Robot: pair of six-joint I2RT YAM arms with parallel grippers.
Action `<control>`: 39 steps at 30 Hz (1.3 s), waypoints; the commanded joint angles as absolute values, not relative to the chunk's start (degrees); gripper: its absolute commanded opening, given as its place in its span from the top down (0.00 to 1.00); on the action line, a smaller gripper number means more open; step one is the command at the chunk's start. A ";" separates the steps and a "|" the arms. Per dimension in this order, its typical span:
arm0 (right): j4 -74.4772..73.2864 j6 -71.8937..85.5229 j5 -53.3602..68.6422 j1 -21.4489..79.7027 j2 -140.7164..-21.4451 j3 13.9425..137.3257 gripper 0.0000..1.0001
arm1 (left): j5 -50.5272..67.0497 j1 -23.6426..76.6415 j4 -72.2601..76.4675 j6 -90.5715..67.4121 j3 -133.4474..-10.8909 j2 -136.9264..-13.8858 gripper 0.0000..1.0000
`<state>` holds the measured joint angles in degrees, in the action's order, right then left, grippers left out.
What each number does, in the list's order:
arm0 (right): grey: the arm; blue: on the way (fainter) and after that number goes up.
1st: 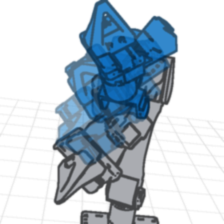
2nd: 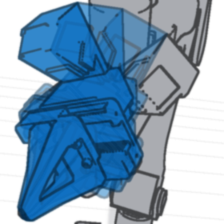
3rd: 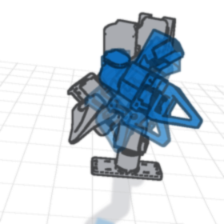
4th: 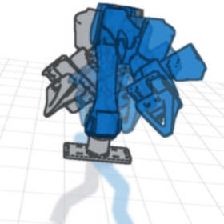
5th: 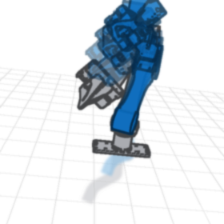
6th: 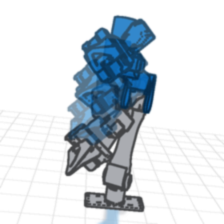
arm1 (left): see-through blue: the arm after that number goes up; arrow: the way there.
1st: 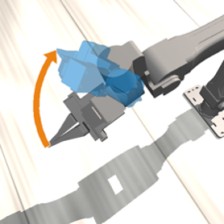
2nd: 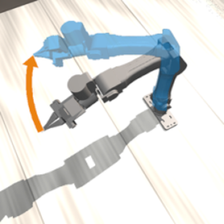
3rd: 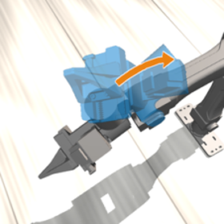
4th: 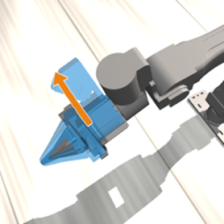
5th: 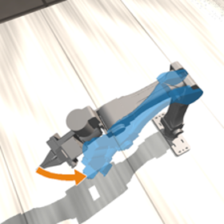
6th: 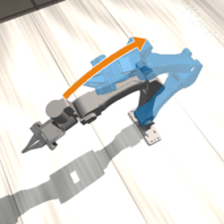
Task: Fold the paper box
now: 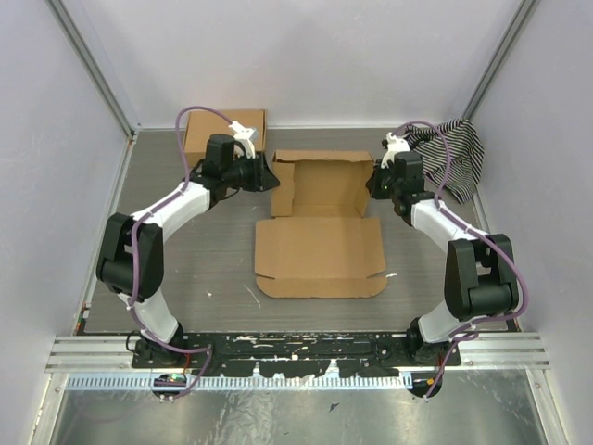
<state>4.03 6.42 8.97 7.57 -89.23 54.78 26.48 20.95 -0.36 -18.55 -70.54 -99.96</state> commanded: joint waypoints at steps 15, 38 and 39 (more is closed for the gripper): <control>0.23 8.02 6.53 13.29 -86.14 52.93 0.99 | 0.69 23.84 -7.08 -17.86 -77.39 -106.52 0.66; -31.94 32.02 -21.52 23.22 -96.56 73.59 0.99 | -41.87 30.98 -38.22 -13.28 -90.09 -111.27 1.00; -32.03 32.29 -20.89 23.33 -96.79 73.75 0.98 | -40.65 30.94 -38.63 -13.81 -90.30 -111.11 1.00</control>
